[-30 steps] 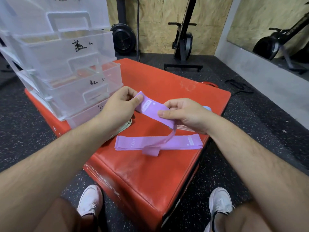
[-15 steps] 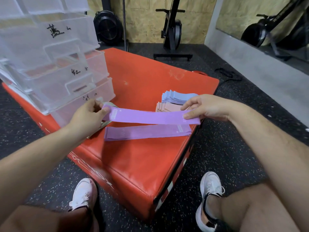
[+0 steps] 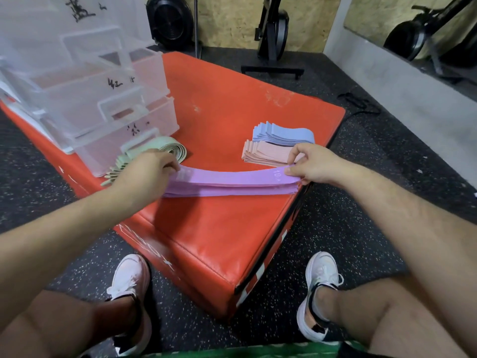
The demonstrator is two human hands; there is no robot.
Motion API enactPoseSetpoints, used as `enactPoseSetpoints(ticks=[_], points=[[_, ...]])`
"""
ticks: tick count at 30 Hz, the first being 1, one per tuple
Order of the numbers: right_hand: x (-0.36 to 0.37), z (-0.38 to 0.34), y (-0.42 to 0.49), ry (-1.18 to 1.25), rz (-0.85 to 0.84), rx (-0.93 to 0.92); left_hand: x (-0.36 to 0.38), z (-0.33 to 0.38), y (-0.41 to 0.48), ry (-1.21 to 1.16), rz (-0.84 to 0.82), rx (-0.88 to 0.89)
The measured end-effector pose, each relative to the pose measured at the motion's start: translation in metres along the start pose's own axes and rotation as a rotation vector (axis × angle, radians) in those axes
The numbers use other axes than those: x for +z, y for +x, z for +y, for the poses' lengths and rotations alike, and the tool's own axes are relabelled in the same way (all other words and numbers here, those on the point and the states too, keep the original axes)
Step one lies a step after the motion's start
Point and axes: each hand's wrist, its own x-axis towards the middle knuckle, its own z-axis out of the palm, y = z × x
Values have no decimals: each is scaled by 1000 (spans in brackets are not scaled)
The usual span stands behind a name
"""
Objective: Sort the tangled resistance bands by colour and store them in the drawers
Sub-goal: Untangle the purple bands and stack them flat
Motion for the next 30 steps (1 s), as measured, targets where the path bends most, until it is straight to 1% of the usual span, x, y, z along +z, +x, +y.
enactPoseSetpoints(ticks=[7,11,17,20,22,25,27,30], points=[[16,6,3,-198,2,-42,14,-5,-4,121,-130,28],[22,8,3,-278,53,-55,17,-6,-5,152,-144,22],[28,11,4,-329,92,-39,24,-8,-9,203,-143,1],[31,12,1,-347,103,-55,25,-2,-14,354,-112,92],[31,12,-1,-345,104,-63,21,6,-18,437,-133,152],[29,13,-4,-379,93,-72,20,13,-16,449,-198,155],[27,13,-7,-403,68,-30,19,11,-15,470,-250,162],[27,15,-9,-375,57,33,20,3,-14,456,-234,200]])
